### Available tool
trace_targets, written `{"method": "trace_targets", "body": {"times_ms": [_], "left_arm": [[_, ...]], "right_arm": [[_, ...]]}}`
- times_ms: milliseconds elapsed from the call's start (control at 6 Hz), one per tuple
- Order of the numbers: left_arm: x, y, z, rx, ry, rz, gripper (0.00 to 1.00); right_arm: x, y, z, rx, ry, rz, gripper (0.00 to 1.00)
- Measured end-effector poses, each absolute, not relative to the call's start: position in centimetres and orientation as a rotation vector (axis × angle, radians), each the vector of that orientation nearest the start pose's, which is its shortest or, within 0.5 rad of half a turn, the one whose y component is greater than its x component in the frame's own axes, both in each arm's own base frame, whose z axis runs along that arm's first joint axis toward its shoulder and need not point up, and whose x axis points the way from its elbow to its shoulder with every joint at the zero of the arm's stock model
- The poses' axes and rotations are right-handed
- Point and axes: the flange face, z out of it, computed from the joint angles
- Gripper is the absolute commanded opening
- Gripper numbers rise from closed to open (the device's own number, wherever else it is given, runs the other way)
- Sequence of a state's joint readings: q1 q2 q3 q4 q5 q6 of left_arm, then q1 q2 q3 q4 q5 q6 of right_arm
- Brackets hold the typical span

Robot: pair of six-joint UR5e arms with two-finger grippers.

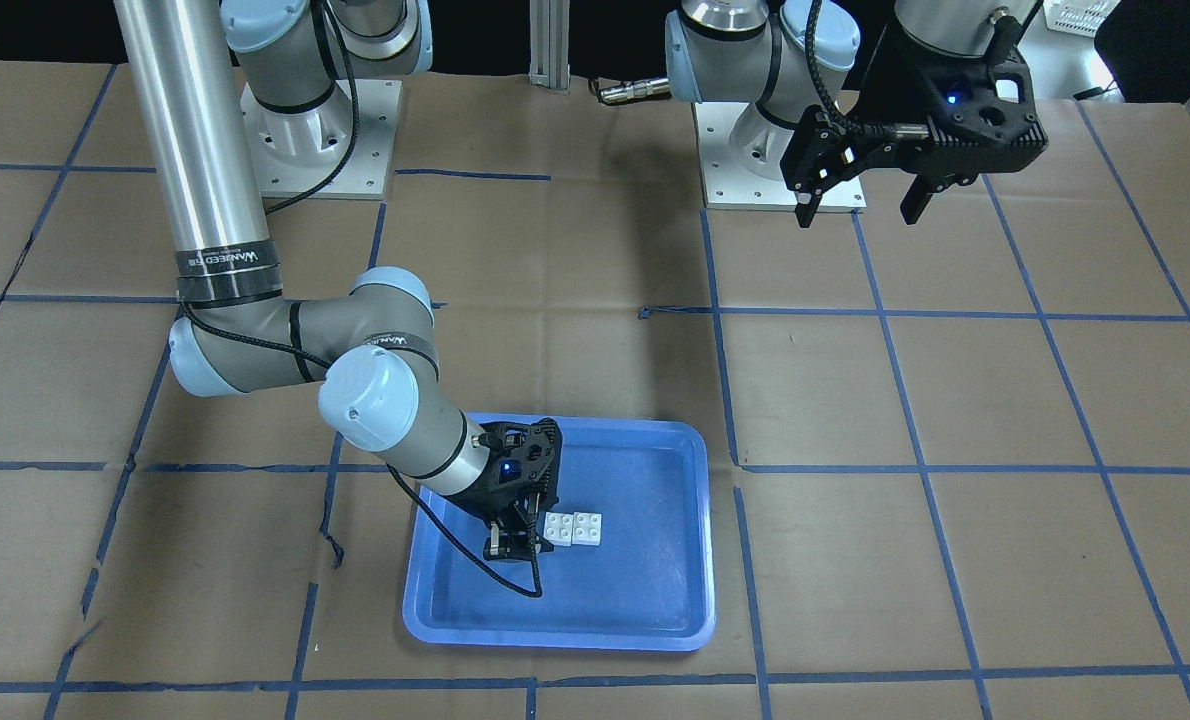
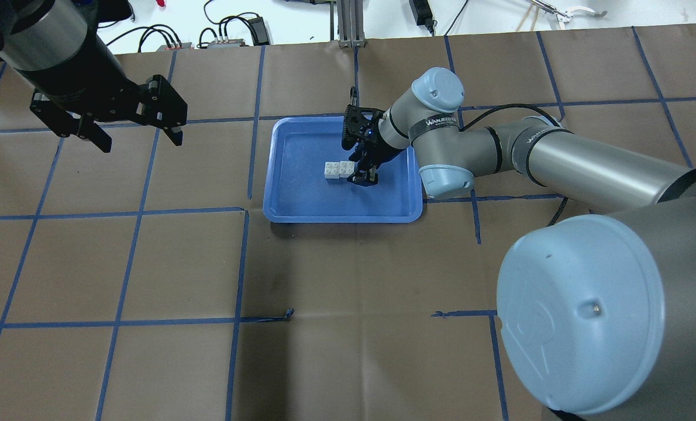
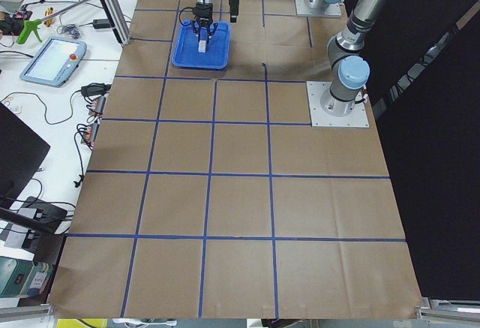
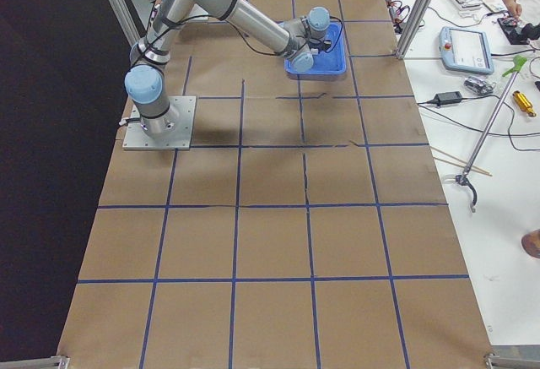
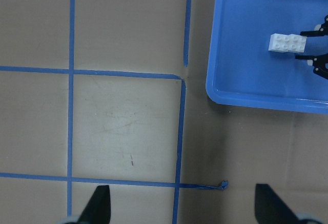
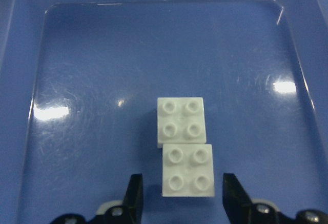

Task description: Assemble white blocks and place on blue tray

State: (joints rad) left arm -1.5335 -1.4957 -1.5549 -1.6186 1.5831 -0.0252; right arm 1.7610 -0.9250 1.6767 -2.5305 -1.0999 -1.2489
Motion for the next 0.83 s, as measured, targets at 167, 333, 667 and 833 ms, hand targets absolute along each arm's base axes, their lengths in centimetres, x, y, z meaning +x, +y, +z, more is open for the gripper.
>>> {"method": "trace_targets", "body": {"times_ms": [167,333,667,833], "left_arm": [[-11.4,-46.7,52.7,-0.098,3.127,-0.067,0.99],[-11.4,-46.7,52.7,-0.099,3.126,-0.067,0.99],[-11.4,-46.8,52.7,-0.101,3.125,-0.075,0.99],[-11.4,-46.8,52.8,-0.101,3.125,-0.078,0.99]], "right_arm": [[29.9,-61.3,16.8,-1.884,2.048,-0.585,1.00],[29.9,-61.3,16.9,-1.883,2.055,-0.577,1.00],[29.4,-61.0,18.3,-1.860,2.069,-0.513,1.00],[28.7,-60.6,20.2,-1.820,2.110,-0.448,1.00]]}}
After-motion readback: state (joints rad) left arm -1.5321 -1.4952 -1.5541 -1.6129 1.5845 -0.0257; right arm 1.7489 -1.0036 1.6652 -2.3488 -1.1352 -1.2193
